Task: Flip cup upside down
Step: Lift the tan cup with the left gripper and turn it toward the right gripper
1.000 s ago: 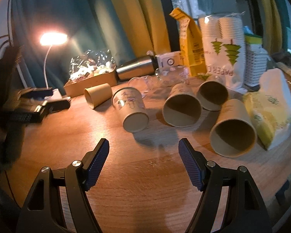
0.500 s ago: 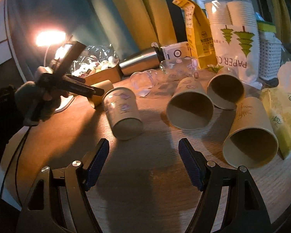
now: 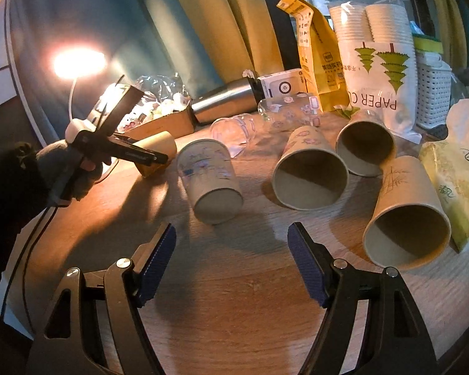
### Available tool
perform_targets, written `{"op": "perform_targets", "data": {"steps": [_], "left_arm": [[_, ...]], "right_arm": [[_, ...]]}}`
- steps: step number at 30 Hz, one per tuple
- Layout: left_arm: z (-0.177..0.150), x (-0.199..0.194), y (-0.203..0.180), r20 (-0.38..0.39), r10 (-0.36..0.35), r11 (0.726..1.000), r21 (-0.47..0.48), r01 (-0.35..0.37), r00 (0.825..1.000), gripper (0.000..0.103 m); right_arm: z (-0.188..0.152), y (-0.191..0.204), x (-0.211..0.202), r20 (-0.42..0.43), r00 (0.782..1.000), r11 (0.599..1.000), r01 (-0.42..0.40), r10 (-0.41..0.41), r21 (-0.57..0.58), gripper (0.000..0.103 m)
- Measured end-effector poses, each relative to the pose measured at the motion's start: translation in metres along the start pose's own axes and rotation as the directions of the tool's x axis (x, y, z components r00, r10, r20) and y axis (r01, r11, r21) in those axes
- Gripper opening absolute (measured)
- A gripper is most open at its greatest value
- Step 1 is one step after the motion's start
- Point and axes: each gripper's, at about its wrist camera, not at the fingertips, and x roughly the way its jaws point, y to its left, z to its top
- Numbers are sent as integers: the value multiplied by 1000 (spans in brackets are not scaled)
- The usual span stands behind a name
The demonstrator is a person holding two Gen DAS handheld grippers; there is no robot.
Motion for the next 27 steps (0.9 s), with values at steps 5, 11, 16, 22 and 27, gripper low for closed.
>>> {"op": "perform_targets", "data": {"steps": [5,11,16,22,27], "left_arm": [[-32,-43,-2,121,-23,997,-65,31,992,63],[-82,-106,-42,323,-103,986,-92,139,941,63],[-127,-158,-84,512,-189,966,-57,252,838,63],[-158,-184,-120,639,-198,958,-34,284,743,63],[-170,-183,-132,653,-249,946,5,325,716,63]], "right_arm": [[-3,12,-11,24,1000,1000,6,-6,-11,77],[-10,28,-31,55,998,1000,9,-8,-25,77],[-14,37,-53,89,996,999,34,-32,-19,77],[-11,43,-77,145,989,999,35,-37,14,77],[-7,49,-84,166,986,1000,-26,23,16,77]]}}
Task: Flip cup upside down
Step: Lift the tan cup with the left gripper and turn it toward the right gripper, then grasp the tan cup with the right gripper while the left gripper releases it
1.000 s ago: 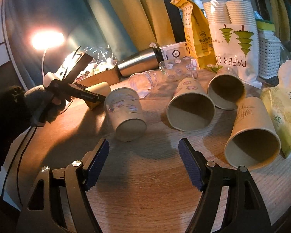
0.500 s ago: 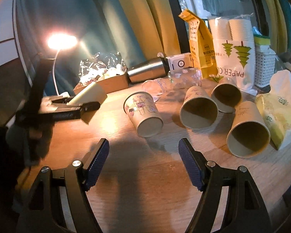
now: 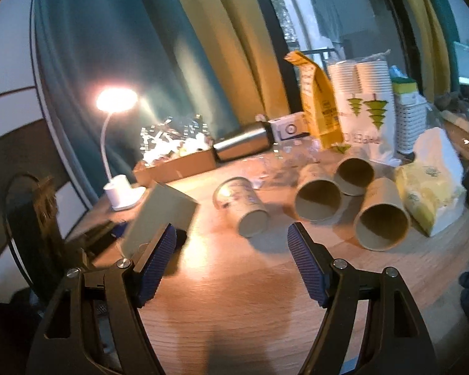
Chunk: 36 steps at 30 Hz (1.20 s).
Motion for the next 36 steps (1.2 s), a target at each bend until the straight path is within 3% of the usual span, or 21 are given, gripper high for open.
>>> {"op": "perform_targets", "data": {"steps": [9,23,25,27,33,36], "left_arm": [[-8,-5,2,36,-37,999,-29,38,999,63],[-10,-18,-18,95,-144,988,63,138,985,63],[-11,-18,-19,96,-155,986,68,149,983,63],[-11,-18,-20,96,-158,986,73,151,983,63],[-12,-18,-21,89,-158,986,73,152,983,64],[-12,-18,-25,75,-164,984,82,158,984,81]], "right_arm": [[5,5,21,-40,986,984,-157,161,87,77],[17,1,40,-53,930,917,-346,363,197,77],[17,-2,39,-47,921,905,-369,387,210,73],[17,-2,39,-48,920,903,-372,390,214,59],[16,-5,42,-55,918,900,-373,394,227,58],[17,-6,42,-49,926,907,-356,375,224,58]]}}
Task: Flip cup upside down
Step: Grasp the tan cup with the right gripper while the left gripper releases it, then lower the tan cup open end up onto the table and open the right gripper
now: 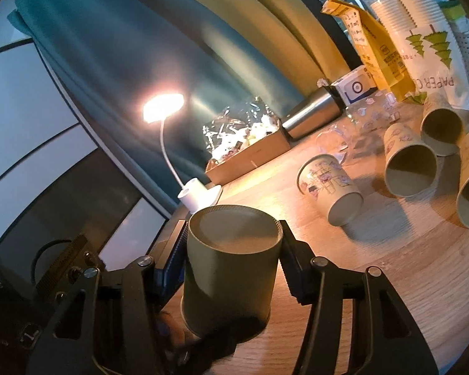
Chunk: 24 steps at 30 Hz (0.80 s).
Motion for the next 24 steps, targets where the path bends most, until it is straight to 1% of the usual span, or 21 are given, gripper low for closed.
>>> {"op": "perform_targets", "data": {"steps": [1,4,7,9,10,11,12,14,19,21,24], "left_arm": [[0,0,-2,1,4,1000,6,-4,1000,84],[-1,1,-4,-11,7,1000,14,-7,1000,84],[-1,6,-1,-41,16,1000,-2,-16,999,84],[-1,7,5,-51,35,999,-31,-36,998,84],[-2,7,8,-54,43,998,-44,-45,998,84],[-2,8,12,-61,62,996,-62,-66,996,84],[-2,9,16,-68,72,994,-73,-77,995,84],[-2,13,27,-95,99,986,-121,-111,990,84],[-5,14,44,-127,145,966,-195,-168,981,84],[-6,14,47,-132,162,961,-202,-187,978,84],[-7,14,49,-145,176,957,-208,-204,974,84]], "right_arm": [[1,0,-1,10,1000,1000,20,-20,-6,58],[6,-2,-5,48,996,996,81,-80,-25,58],[12,-5,-10,107,981,984,170,-163,-57,58],[13,-6,-13,154,956,960,264,-248,-95,58],[12,-6,-15,181,937,938,324,-300,-123,58],[10,-8,-14,194,924,923,359,-330,-139,58],[7,-9,-13,211,905,899,405,-370,-163,58],[1,-13,-10,223,883,872,454,-413,-183,58],[-16,-23,5,202,866,840,495,-457,-221,58],[-25,-21,9,204,860,822,509,-468,-256,58],[-35,-15,16,196,855,802,518,-479,-298,59]]}}
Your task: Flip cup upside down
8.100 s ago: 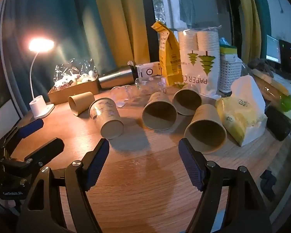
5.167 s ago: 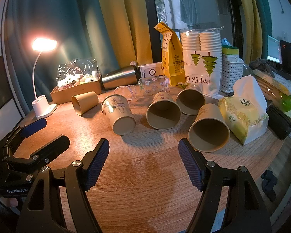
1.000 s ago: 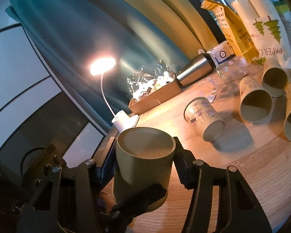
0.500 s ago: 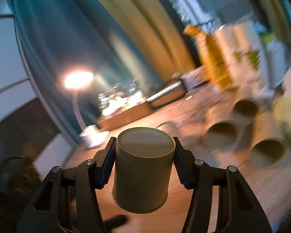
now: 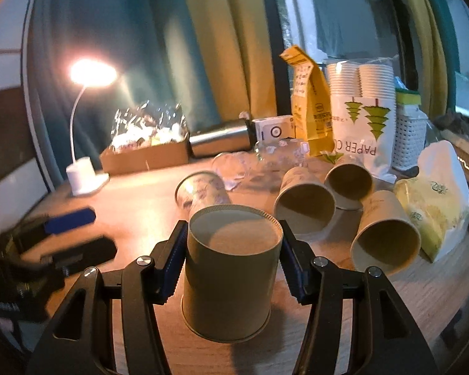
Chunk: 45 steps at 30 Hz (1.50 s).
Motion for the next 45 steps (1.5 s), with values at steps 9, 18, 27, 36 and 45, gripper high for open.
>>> {"op": "perform_targets", "data": {"steps": [9,18,27,36,45], "left_arm": [[1,2,3,-1,44,999,-9,-44,999,84],[1,2,1,-2,54,999,-1,-54,999,84],[0,-1,-3,17,75,997,17,-75,997,99],[-3,-14,-24,100,100,987,119,-111,990,102],[-3,-13,-18,88,147,983,99,-156,985,102]], "right_arm": [[-11,10,3,2,999,997,43,-42,-57,58],[-12,9,2,6,998,997,61,-60,-46,67],[-2,9,-28,-17,998,999,54,-54,4,76],[-10,5,-57,-28,996,995,89,-88,36,76],[-14,-4,-57,-41,996,993,88,-85,72,76]]}}
